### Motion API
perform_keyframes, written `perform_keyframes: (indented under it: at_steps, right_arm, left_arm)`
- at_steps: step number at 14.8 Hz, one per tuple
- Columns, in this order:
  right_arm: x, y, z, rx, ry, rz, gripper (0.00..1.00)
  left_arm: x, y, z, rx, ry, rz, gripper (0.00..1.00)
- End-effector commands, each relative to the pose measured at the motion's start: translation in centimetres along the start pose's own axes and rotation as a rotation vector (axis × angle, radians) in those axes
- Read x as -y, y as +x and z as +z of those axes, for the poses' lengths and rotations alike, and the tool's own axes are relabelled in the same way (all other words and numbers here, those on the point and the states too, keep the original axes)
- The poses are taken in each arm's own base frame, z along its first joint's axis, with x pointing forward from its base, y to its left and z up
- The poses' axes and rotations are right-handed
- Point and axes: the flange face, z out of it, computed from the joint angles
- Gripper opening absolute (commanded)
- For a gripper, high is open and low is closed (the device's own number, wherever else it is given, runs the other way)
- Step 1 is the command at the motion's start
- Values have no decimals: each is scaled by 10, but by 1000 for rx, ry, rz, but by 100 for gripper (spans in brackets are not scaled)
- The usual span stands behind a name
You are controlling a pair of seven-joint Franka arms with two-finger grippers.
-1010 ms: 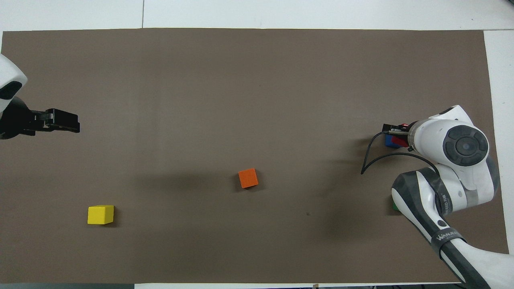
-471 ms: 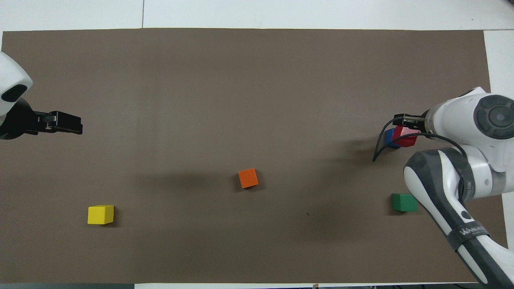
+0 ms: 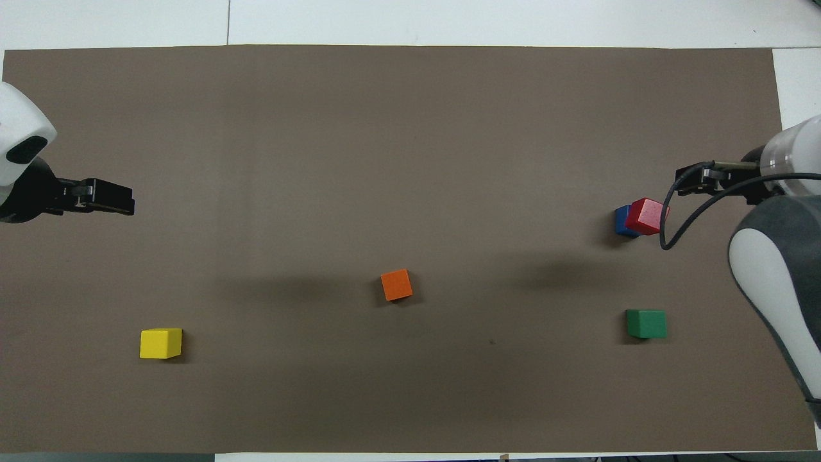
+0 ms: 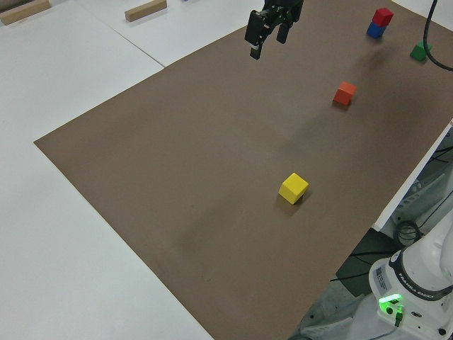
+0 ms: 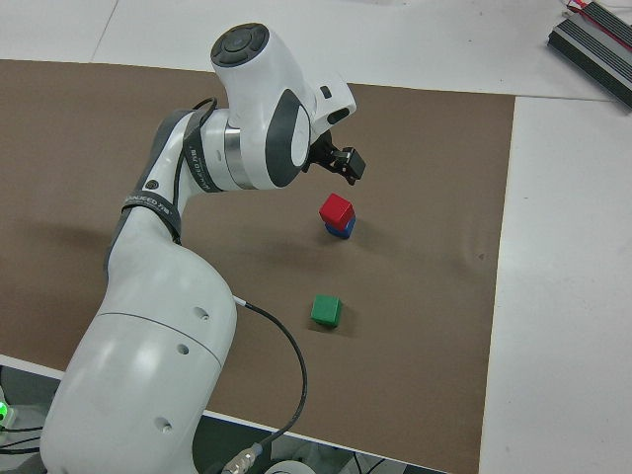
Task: Transfer red block to right arm and stack on blue block
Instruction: 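Open the right gripper and lift it off the red cube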
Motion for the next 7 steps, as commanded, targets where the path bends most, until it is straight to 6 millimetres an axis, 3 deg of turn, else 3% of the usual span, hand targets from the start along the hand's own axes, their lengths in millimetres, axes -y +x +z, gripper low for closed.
perform_keyframes:
  at_steps: [1, 4, 7]
  right_arm:
    - [-13, -5, -37, 14, 25, -63, 100]
    - [-27, -8, -76, 15, 42, -111, 100]
    - [-47, -8, -92, 30, 182, -65, 100]
  left_arm:
    - [4, -2, 1, 4, 3, 2, 100]
    - [11, -3, 1, 6, 3, -10, 100]
    - [9, -3, 1, 6, 3, -7, 100]
